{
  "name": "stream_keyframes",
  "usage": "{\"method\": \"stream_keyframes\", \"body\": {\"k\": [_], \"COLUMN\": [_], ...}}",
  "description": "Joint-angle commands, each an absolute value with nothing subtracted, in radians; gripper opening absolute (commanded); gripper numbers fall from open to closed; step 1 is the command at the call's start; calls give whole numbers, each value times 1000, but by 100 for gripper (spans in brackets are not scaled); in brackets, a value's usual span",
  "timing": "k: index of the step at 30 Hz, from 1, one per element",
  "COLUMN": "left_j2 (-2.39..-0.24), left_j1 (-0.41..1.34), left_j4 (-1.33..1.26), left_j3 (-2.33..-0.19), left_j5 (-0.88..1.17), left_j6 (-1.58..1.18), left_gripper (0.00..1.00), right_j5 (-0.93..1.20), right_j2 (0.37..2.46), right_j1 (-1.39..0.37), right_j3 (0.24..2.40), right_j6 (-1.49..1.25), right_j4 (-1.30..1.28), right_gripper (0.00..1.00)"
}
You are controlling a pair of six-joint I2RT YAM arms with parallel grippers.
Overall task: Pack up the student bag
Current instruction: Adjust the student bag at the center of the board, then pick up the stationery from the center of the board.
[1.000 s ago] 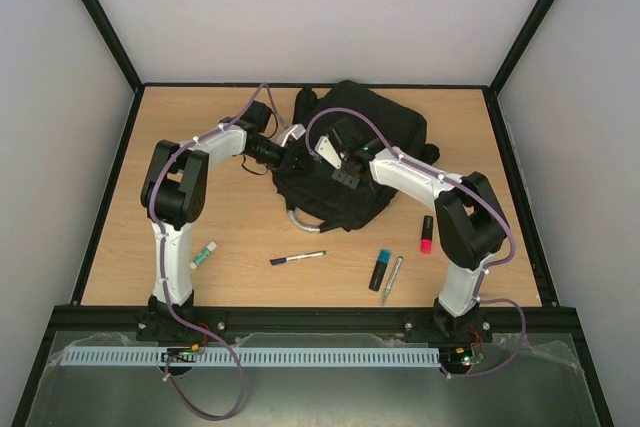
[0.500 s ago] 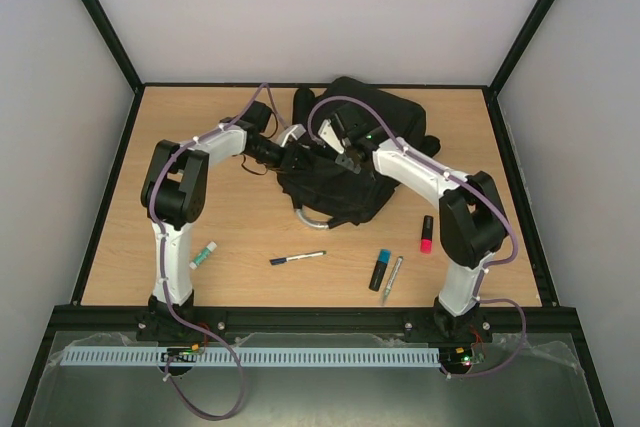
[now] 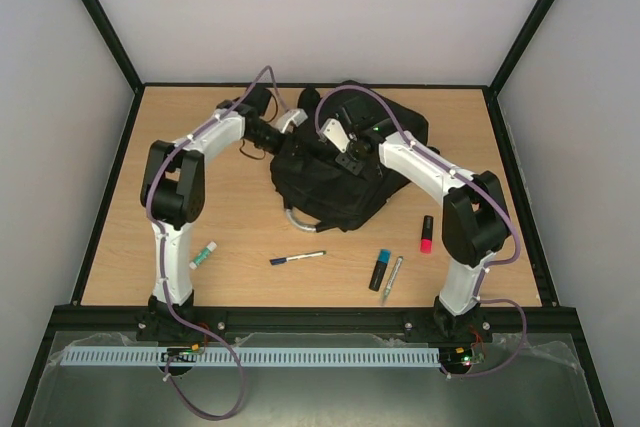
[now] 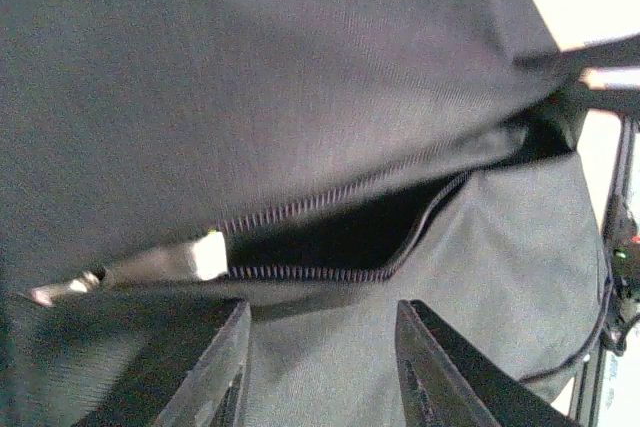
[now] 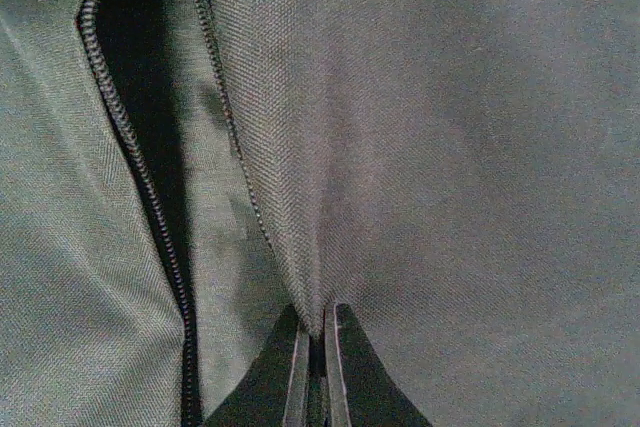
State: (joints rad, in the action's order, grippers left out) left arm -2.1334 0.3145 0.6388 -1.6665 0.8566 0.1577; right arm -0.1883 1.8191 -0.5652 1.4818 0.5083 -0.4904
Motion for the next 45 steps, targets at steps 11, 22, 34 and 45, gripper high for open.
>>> {"method": "stream_keyframes", "body": {"k": [11, 22, 34, 45], "left_j2": [-1830, -1530, -1483, -1555], "left_j1": [272, 336, 573, 630], "left_j4": [869, 912, 825, 692], "left_j3": [-1700, -1208, -944, -878], "left_j5": [588, 464, 299, 330], "left_j6": [403, 798, 889, 806], "left_gripper": [51, 52, 52, 50], "right_j5": [127, 196, 196, 125], "right_j2": [1688, 1583, 1567, 1567], "right_j1": [-564, -446, -428, -425], "right_j3": [1490, 1381, 1364, 1345], "right_j6": [359, 276, 263, 294], "right_j4": [-663, -657, -641, -625], "right_gripper": [52, 52, 53, 53]}}
